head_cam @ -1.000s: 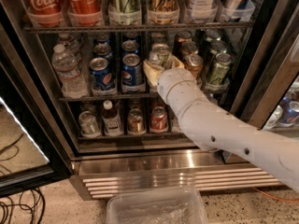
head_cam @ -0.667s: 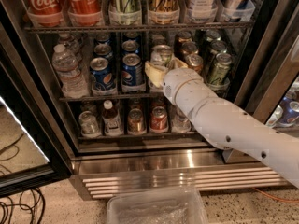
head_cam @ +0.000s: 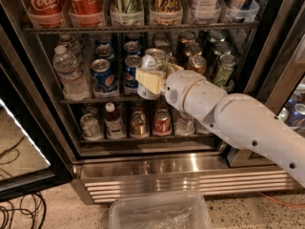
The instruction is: Pick 7up can from middle shelf of fridge
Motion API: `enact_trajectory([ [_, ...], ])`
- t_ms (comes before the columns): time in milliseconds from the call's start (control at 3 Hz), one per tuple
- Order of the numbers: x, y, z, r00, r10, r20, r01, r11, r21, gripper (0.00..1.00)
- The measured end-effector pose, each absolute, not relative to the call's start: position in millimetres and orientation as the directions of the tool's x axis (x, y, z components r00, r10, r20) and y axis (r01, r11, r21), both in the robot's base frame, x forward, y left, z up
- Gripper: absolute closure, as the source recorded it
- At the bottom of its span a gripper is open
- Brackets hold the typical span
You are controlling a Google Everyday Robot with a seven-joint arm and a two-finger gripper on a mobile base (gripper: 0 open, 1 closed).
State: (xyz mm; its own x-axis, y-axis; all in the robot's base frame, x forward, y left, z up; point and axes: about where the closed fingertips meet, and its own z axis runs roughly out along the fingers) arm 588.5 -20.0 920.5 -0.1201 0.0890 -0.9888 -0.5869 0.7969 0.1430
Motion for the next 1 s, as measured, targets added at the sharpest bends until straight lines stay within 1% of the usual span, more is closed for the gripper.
enact_trajectory([
  [333,560.4,4.7,922.7,-0.183,0.102,-0.978,-0.685,0.700,0.201,1.00],
  [1000,553.0,13.0,919.0,-0.199,0.083,-0.976,-0.709,0.676,0.202,1.00],
])
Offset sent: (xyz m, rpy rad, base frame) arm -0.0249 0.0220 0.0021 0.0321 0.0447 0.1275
